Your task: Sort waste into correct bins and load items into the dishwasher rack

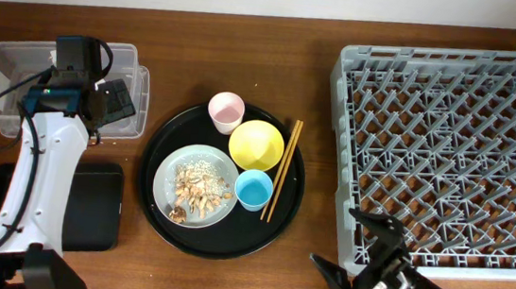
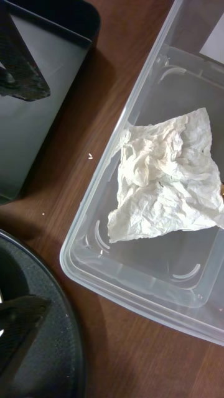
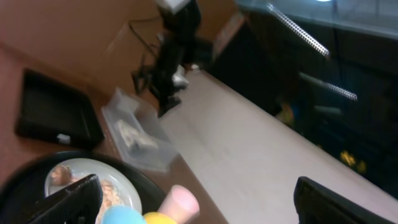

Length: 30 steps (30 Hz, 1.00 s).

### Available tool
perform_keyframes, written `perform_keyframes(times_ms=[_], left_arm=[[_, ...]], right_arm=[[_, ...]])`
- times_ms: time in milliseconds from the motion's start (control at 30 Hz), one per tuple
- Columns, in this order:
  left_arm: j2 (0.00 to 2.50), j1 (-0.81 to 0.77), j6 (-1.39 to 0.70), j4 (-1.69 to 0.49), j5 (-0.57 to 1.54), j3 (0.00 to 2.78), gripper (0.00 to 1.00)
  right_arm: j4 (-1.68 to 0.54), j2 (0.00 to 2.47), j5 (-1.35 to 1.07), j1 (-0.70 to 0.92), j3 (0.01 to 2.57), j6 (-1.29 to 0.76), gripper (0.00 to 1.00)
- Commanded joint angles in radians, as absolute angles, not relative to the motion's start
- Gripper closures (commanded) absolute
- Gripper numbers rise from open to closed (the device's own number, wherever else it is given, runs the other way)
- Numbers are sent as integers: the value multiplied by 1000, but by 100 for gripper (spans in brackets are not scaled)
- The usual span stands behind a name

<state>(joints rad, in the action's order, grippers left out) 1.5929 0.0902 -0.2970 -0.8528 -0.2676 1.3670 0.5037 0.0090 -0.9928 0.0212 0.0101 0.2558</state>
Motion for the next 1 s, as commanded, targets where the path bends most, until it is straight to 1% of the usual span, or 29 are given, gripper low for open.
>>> perform_keyframes(times_ms=[0, 67, 167, 267, 300, 333, 367, 433, 467, 500, 533, 567, 633, 667, 700, 767, 833, 867, 900, 967], left_arm=[[1569, 88, -310, -854, -277, 1372, 1], [1569, 88, -310, -854, -277, 1372, 1], [1569, 88, -310, -854, -277, 1372, 1], [1569, 88, -310, -854, -277, 1372, 1], [1569, 88, -310, -854, -277, 1372, 1], [1569, 88, -310, -854, -277, 1372, 1], [1569, 88, -310, -854, -277, 1372, 1], [1569, 88, -310, -854, -277, 1372, 1], [1569, 88, -310, -854, -277, 1372, 1], [1569, 88, -310, -854, -277, 1372, 1], [1569, 88, -310, -854, -277, 1372, 1], [1569, 88, -310, -854, -277, 1372, 1], [1569, 88, -310, -854, -277, 1372, 1], [1569, 88, -310, -854, -277, 1372, 1], [1569, 88, -310, -854, -277, 1372, 1], [1569, 88, -310, -854, -277, 1372, 1], [1569, 88, -310, -854, -277, 1372, 1], [1569, 88, -310, -854, -277, 1372, 1], [1569, 88, -310, -854, -277, 1372, 1], [1569, 88, -310, -854, -277, 1372, 1]], right_arm=[[593, 4, -899, 19, 6, -64, 1], [633, 4, -831, 20, 19, -170, 1], [625, 42, -802, 19, 79, -197, 1], [509, 215, -831, 20, 245, -222, 1], [475, 305, -876, 19, 310, -222, 1], [445, 475, -997, 20, 426, -222, 1], [444, 612, -1133, 20, 527, -223, 1], [445, 950, -1509, 35, 797, -290, 1], [427, 1034, -1552, 56, 866, -367, 1], [422, 1127, -1552, 80, 924, -577, 1], [423, 1180, -1552, 91, 947, -705, 2], [427, 1244, -1523, 102, 957, -831, 1], [435, 1356, -1427, 136, 958, -874, 2], [396, 1381, -1365, 167, 958, -871, 2], [351, 1388, -1301, 203, 958, -822, 2], [89, 1386, -1026, 290, 961, -696, 2], [-209, 1386, -667, 370, 1009, -612, 2], [-376, 1386, -508, 421, 1086, -556, 1], [-585, 1387, -313, 501, 1225, -503, 1], [-784, 1387, -91, 613, 1374, -501, 1]])
